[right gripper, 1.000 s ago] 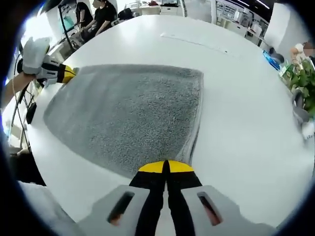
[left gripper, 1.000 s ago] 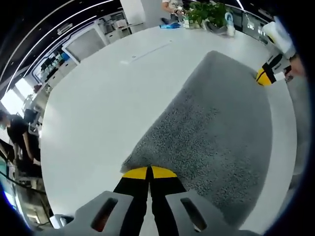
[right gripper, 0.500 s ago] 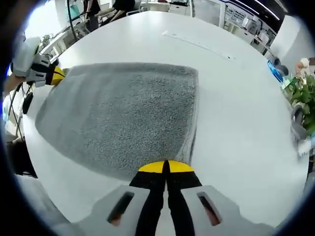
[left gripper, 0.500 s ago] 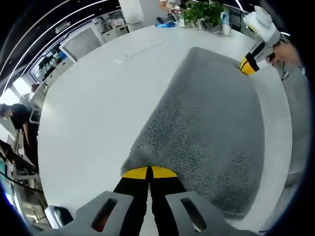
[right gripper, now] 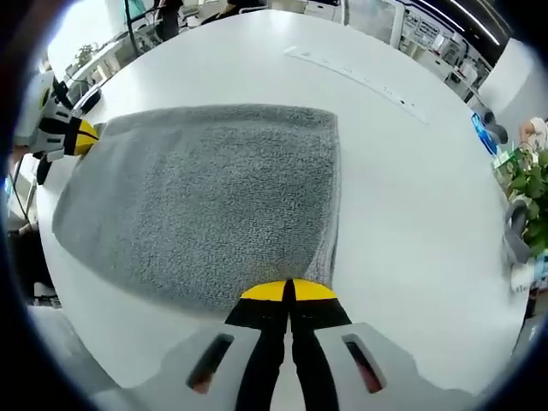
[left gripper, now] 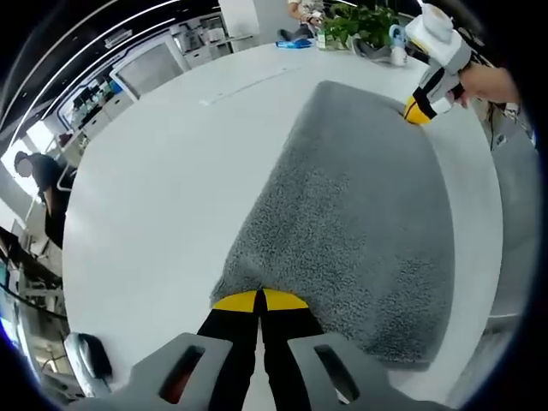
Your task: Fold the towel on the table until its edges align and the towel forms a compact rectangular stack.
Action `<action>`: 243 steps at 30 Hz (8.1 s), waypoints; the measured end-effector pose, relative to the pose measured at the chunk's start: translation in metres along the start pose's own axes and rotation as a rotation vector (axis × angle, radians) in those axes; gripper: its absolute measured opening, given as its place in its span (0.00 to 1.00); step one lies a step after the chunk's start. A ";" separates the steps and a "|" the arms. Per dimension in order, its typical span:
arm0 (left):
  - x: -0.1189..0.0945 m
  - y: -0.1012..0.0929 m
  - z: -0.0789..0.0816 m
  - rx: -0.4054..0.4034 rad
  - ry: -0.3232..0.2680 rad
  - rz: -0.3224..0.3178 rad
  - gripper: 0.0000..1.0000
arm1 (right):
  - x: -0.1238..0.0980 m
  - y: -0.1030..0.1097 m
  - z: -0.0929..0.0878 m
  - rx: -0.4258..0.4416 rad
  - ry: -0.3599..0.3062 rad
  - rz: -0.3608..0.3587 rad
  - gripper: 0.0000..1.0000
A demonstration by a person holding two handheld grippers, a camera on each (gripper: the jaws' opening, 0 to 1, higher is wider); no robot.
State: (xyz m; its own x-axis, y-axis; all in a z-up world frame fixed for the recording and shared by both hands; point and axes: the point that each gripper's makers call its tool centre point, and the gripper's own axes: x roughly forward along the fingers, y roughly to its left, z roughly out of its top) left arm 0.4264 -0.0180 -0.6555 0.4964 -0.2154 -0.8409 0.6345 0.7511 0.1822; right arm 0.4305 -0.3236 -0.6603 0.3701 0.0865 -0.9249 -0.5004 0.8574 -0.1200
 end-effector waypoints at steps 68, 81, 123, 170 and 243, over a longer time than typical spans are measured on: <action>-0.018 -0.161 0.027 -0.207 0.068 0.104 0.01 | 0.012 -0.109 -0.004 -0.144 -0.080 0.112 0.00; -0.018 -0.175 0.032 -0.177 0.069 0.098 0.01 | 0.015 -0.117 0.002 -0.144 -0.103 0.115 0.00; -0.015 -0.243 0.059 0.042 0.023 -0.032 0.01 | 0.026 -0.141 0.028 -0.171 -0.106 0.094 0.00; -0.006 -0.298 0.097 0.140 -0.074 -0.146 0.01 | 0.006 -0.154 0.049 -0.008 -0.275 0.136 0.00; -0.017 -0.303 0.085 0.264 -0.198 -0.182 0.20 | -0.078 0.014 -0.172 -0.468 -0.389 0.427 0.21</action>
State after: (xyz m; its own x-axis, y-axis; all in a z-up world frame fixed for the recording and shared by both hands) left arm 0.2761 -0.2954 -0.6529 0.4504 -0.4662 -0.7614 0.8408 0.5083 0.1861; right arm 0.2599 -0.4057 -0.6516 0.2757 0.6117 -0.7415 -0.9119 0.4104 -0.0005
